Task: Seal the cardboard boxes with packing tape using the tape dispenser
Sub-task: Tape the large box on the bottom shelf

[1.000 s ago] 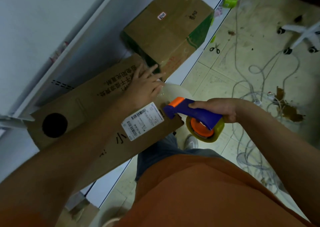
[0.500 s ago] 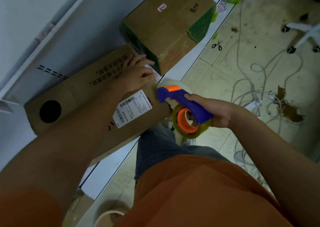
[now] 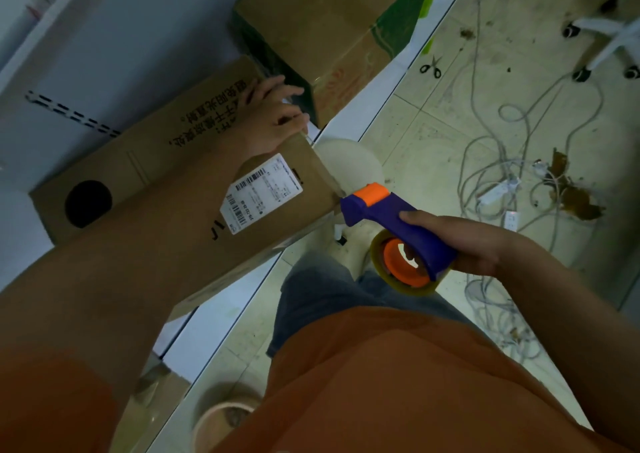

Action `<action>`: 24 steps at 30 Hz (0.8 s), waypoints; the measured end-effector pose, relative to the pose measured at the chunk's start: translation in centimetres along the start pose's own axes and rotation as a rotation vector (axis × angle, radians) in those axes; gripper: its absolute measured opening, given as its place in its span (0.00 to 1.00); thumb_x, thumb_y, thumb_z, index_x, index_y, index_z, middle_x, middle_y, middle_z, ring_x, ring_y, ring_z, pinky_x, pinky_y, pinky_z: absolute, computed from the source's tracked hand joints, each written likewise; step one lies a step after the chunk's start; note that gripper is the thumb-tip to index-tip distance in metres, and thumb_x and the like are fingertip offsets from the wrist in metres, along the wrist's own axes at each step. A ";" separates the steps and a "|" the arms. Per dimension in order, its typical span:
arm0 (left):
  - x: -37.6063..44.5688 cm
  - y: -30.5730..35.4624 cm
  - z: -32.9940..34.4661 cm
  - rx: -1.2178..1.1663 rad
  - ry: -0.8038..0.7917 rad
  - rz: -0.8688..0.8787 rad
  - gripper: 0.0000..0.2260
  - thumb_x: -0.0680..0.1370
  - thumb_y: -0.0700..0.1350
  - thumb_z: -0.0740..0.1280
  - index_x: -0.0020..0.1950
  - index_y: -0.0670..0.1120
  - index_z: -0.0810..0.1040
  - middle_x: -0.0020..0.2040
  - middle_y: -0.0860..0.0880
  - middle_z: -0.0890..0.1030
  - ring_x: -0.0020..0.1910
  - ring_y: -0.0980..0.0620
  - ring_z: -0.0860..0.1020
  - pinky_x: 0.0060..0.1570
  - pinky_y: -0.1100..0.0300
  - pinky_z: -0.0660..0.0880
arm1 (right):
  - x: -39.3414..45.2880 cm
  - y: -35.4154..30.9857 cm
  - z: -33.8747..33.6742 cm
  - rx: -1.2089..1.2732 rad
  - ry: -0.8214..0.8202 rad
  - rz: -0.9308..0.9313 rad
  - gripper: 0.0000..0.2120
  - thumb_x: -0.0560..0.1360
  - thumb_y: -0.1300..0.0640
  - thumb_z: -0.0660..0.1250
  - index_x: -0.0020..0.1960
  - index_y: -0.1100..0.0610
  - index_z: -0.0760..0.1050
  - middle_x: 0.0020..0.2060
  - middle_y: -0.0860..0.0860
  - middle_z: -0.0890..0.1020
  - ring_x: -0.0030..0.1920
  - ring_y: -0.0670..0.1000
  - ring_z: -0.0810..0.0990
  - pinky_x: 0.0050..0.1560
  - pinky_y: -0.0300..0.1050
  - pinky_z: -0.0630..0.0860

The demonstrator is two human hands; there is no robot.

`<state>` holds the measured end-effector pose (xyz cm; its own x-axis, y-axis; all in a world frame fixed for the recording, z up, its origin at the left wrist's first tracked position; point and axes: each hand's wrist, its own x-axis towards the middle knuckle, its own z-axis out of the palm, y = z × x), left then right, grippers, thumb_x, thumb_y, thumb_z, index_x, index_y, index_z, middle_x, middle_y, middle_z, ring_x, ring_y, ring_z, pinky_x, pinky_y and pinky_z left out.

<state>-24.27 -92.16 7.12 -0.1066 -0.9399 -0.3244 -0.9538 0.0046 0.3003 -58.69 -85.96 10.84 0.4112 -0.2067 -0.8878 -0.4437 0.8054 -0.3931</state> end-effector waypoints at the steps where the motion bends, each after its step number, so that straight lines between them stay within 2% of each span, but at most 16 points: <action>1: -0.1 0.1 -0.1 -0.005 -0.005 -0.006 0.19 0.82 0.60 0.56 0.47 0.53 0.83 0.77 0.58 0.62 0.79 0.54 0.48 0.75 0.45 0.41 | 0.0 0.3 0.1 0.020 0.003 -0.008 0.27 0.68 0.40 0.68 0.59 0.57 0.76 0.39 0.52 0.85 0.36 0.47 0.83 0.35 0.41 0.78; 3: -0.7 0.6 -0.5 -0.037 -0.014 -0.037 0.17 0.83 0.57 0.57 0.48 0.50 0.82 0.77 0.57 0.60 0.77 0.56 0.48 0.75 0.45 0.42 | -0.2 1.1 0.3 0.046 0.018 -0.024 0.26 0.69 0.40 0.68 0.59 0.57 0.75 0.39 0.52 0.85 0.36 0.47 0.83 0.35 0.41 0.78; 8: -1.5 0.9 -1.1 -0.078 -0.009 0.003 0.17 0.83 0.57 0.57 0.51 0.50 0.82 0.77 0.56 0.61 0.78 0.54 0.48 0.74 0.44 0.41 | -0.3 3.5 1.8 0.068 0.094 -0.040 0.27 0.68 0.39 0.68 0.57 0.58 0.76 0.41 0.53 0.85 0.36 0.48 0.83 0.36 0.41 0.77; 12: -1.8 1.0 -1.2 -0.082 -0.014 0.006 0.18 0.82 0.60 0.58 0.55 0.50 0.81 0.78 0.57 0.60 0.79 0.50 0.46 0.74 0.43 0.41 | 0.9 4.7 4.6 0.116 0.156 -0.057 0.27 0.66 0.38 0.69 0.56 0.57 0.76 0.41 0.53 0.86 0.36 0.47 0.83 0.37 0.41 0.77; 15: -1.6 0.3 -0.8 -0.084 -0.025 0.005 0.17 0.79 0.64 0.61 0.54 0.53 0.80 0.78 0.58 0.59 0.79 0.47 0.45 0.74 0.42 0.42 | 1.8 4.6 5.7 0.130 0.195 -0.074 0.30 0.64 0.37 0.69 0.58 0.57 0.76 0.45 0.54 0.85 0.41 0.50 0.83 0.42 0.43 0.78; 18: -1.5 0.2 -0.9 -0.067 -0.048 0.018 0.17 0.80 0.64 0.59 0.56 0.55 0.80 0.79 0.57 0.56 0.79 0.45 0.43 0.74 0.42 0.41 | 2.1 4.3 6.2 0.097 0.246 -0.084 0.33 0.65 0.35 0.69 0.60 0.57 0.76 0.51 0.57 0.84 0.47 0.53 0.82 0.46 0.44 0.78; 21: -2.0 1.5 -0.3 0.084 0.007 0.141 0.15 0.84 0.53 0.56 0.60 0.56 0.81 0.82 0.52 0.51 0.80 0.42 0.40 0.75 0.40 0.38 | 2.2 4.4 6.7 0.059 0.333 -0.106 0.33 0.66 0.33 0.69 0.59 0.58 0.76 0.51 0.57 0.85 0.47 0.54 0.82 0.47 0.45 0.78; 23: -3.4 2.9 1.2 0.086 0.015 0.277 0.15 0.84 0.50 0.55 0.60 0.56 0.80 0.81 0.51 0.56 0.80 0.45 0.43 0.76 0.39 0.38 | 2.3 4.3 7.0 0.051 0.374 -0.120 0.31 0.69 0.34 0.69 0.59 0.58 0.76 0.49 0.57 0.85 0.46 0.54 0.82 0.46 0.45 0.78; 24: -4.1 3.3 2.2 0.052 -0.002 0.310 0.15 0.84 0.51 0.54 0.60 0.57 0.80 0.79 0.52 0.61 0.80 0.48 0.46 0.76 0.40 0.37 | 2.3 4.3 7.3 0.054 0.377 -0.123 0.30 0.70 0.34 0.68 0.59 0.58 0.76 0.49 0.56 0.85 0.45 0.53 0.82 0.45 0.44 0.78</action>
<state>-27.61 -87.52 7.51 -0.3949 -0.8905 -0.2261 -0.8889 0.3081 0.3389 -53.83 -78.95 8.86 0.1328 -0.4847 -0.8645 -0.3631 0.7878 -0.4975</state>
